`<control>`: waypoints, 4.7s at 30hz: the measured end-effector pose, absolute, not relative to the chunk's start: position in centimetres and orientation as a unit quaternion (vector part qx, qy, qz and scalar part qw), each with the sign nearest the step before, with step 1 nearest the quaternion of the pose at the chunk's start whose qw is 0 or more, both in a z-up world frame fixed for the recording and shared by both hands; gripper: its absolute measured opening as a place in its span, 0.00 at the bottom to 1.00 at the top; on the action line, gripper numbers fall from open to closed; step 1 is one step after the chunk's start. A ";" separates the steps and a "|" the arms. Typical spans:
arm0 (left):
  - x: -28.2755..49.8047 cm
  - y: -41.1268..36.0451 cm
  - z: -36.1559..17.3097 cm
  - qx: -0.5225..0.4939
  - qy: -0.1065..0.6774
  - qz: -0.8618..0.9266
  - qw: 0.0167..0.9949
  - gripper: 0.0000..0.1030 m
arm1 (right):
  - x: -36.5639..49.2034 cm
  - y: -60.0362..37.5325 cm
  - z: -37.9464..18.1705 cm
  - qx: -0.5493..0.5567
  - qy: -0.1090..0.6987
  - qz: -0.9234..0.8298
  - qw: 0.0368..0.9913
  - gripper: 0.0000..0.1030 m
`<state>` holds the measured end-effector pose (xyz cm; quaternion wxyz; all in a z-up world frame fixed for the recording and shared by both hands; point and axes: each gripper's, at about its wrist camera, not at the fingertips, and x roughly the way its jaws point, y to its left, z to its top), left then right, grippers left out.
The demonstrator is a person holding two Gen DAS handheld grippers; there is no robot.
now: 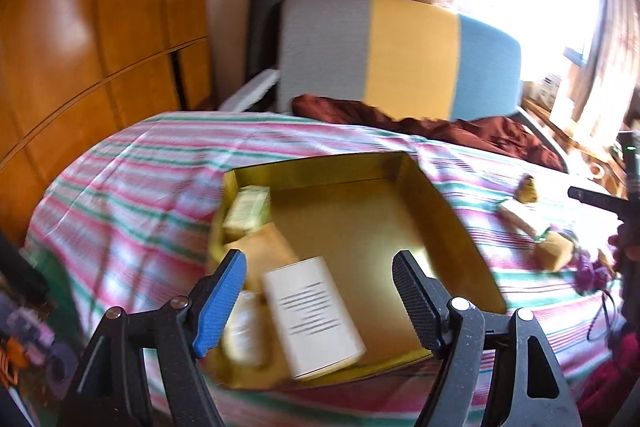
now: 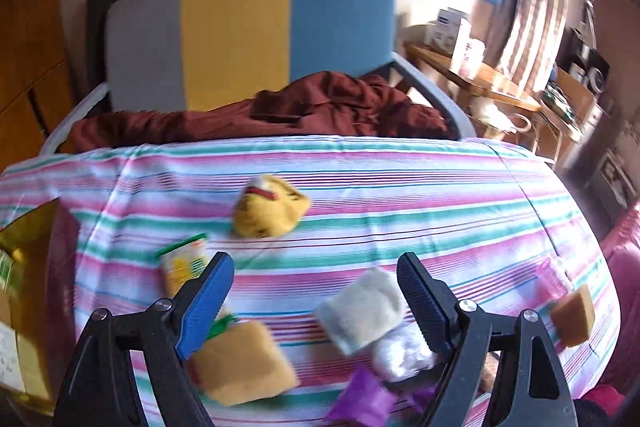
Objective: Organize objects
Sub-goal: 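Move both tools back to the pile and grasp the WEIDAN biscuit packet with the left tool, then lift the biscuit packet with the left tool while the right tool grasps the yellow plush toy, then carry the biscuit packet into the gold box and open the left tool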
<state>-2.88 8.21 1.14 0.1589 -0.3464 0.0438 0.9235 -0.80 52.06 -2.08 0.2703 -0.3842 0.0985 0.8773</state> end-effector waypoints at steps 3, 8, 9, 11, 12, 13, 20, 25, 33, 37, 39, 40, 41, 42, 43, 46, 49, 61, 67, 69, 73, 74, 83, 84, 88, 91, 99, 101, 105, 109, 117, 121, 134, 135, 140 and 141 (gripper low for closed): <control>-3.1 11.9 1.7 -0.351 0.052 0.913 0.200 0.76 | 0.6 55.7 -4.3 -0.398 0.171 0.846 0.310 0.83; -4.1 19.5 1.8 -0.386 0.043 0.878 0.279 0.77 | 0.6 56.7 -4.8 -0.408 0.212 0.839 0.290 0.83; -4.4 21.0 1.7 -0.396 0.040 0.870 0.291 0.77 | 0.5 56.4 -4.7 -0.409 0.212 0.841 0.282 0.83; -4.9 24.4 1.2 -0.418 0.036 0.851 0.315 0.77 | 0.4 56.0 -4.4 -0.407 0.210 0.846 0.273 0.83; -5.0 26.0 0.9 -0.428 0.038 0.843 0.324 0.77 | 0.4 55.8 -4.3 -0.406 0.207 0.847 0.274 0.83; -5.2 27.8 0.4 -0.441 0.041 0.834 0.329 0.77 | 0.4 55.9 -4.2 -0.404 0.206 0.847 0.276 0.83; -7.1 35.9 -3.1 -0.513 0.045 0.790 0.333 0.81 | 1.1 57.3 -4.0 -0.392 0.246 0.844 0.270 0.83; -9.7 39.0 -5.5 -0.548 0.025 0.780 0.302 0.81 | 0.8 57.1 -3.9 -0.393 0.248 0.847 0.259 0.83; -13.2 42.2 -8.6 -0.587 -0.005 0.766 0.262 0.83 | 0.5 57.0 -4.1 -0.396 0.248 0.847 0.254 0.83; -13.1 43.7 -9.8 -0.591 0.024 0.763 0.259 0.72 | 0.5 57.1 -4.3 -0.400 0.248 0.845 0.255 0.83; -12.5 43.9 -9.8 -0.571 0.067 0.777 0.256 0.58 | 0.5 57.2 -4.4 -0.401 0.251 0.843 0.256 0.83; -12.2 43.8 -9.8 -0.563 0.081 0.779 0.264 0.55 | 0.5 57.2 -4.4 -0.403 0.250 0.842 0.256 0.83; -12.2 43.5 -9.8 -0.561 0.088 0.777 0.273 0.54 | 0.5 57.2 -4.5 -0.404 0.250 0.842 0.256 0.83; -12.4 43.1 -9.7 -0.560 0.088 0.776 0.278 0.51 | 0.5 57.1 -4.5 -0.405 0.248 0.842 0.255 0.83; -12.7 42.6 -9.6 -0.560 0.088 0.777 0.274 0.50 | 0.4 57.0 -4.6 -0.407 0.244 0.842 0.256 0.83; -13.6 41.5 -9.4 -0.563 0.086 0.772 0.280 0.50 | 0.1 56.6 -4.8 -0.414 0.237 0.842 0.252 0.83; -13.7 40.9 -9.7 -0.545 0.119 0.785 0.270 0.50 | -0.2 56.2 -4.9 -0.417 0.230 0.844 0.246 0.83; -11.7 41.2 -10.7 -0.462 0.177 0.825 0.273 0.52 | -1.1 55.6 -5.1 -0.413 0.236 0.855 0.207 0.83; -11.4 41.2 -11.0 -0.443 0.178 0.835 0.275 0.52 | -2.2 56.5 -6.0 -0.419 0.301 0.841 0.160 0.83; -11.4 40.9 -11.0 -0.442 0.173 0.835 0.278 0.52 | -3.5 56.8 -6.0 -0.424 0.311 0.839 0.140 0.83; -11.1 40.7 -11.1 -0.431 0.171 0.840 0.281 0.52 | -7.1 57.2 -6.1 -0.432 0.310 0.838 0.126 0.83; -11.1 40.6 -11.1 -0.430 0.169 0.841 0.282 0.52 | -8.3 57.2 -6.3 -0.438 0.309 0.836 0.120 0.83; -11.3 40.9 -11.2 -0.429 0.165 0.840 0.289 0.52 | -14.6 56.9 -10.7 -0.509 0.273 0.805 0.131 0.56; -11.2 40.9 -11.2 -0.427 0.167 0.840 0.289 0.52 | -14.5 56.7 -10.5 -0.506 0.265 0.811 0.127 0.52; -11.2 40.9 -11.3 -0.422 0.166 0.843 0.290 0.53 | -12.9 55.8 -9.4 -0.509 0.243 0.817 0.120 0.37; -10.9 40.9 -11.3 -0.419 0.168 0.844 0.289 0.53 | -10.7 54.6 -8.5 -0.521 0.215 0.818 0.116 0.36; -10.7 40.9 -11.4 -0.416 0.170 0.845 0.289 0.53 | -7.1 52.7 -9.7 -0.519 0.192 0.826 0.111 0.37; -10.9 40.8 -11.2 -0.422 0.168 0.843 0.288 0.51 | -7.1 53.0 -9.9 -0.513 0.192 0.830 0.103 0.37; -10.9 40.1 -10.6 -0.443 0.158 0.836 0.284 0.47 | -7.2 53.5 -10.0 -0.511 0.194 0.832 0.093 0.36; -9.5 38.8 -9.4 -0.444 0.144 0.837 0.285 0.47 | -7.6 52.9 -9.9 -0.514 0.166 0.836 0.094 0.36; -6.9 33.9 -5.5 -0.429 0.112 0.849 0.287 0.47 | -7.6 52.0 -9.9 -0.515 0.134 0.841 0.100 0.36; -7.5 29.6 -3.3 -0.423 0.093 0.859 0.272 0.47 | -7.7 51.8 -10.0 -0.513 0.125 0.843 0.104 0.36; -12.4 13.1 -0.5 -0.434 0.005 0.888 0.153 0.47 | -7.6 51.0 -10.0 -0.509 0.106 0.847 0.111 0.36; -12.5 12.3 -0.6 -0.435 0.005 0.889 0.145 0.47 | -7.6 51.0 -10.0 -0.509 0.105 0.847 0.112 0.36; -13.4 9.0 -1.1 -0.444 0.009 0.886 0.134 0.47 | -7.5 50.5 -10.0 -0.508 0.092 0.848 0.119 0.37; -13.7 8.7 -1.3 -0.448 0.011 0.883 0.137 0.47 | -7.5 50.4 -10.0 -0.509 0.090 0.848 0.119 0.37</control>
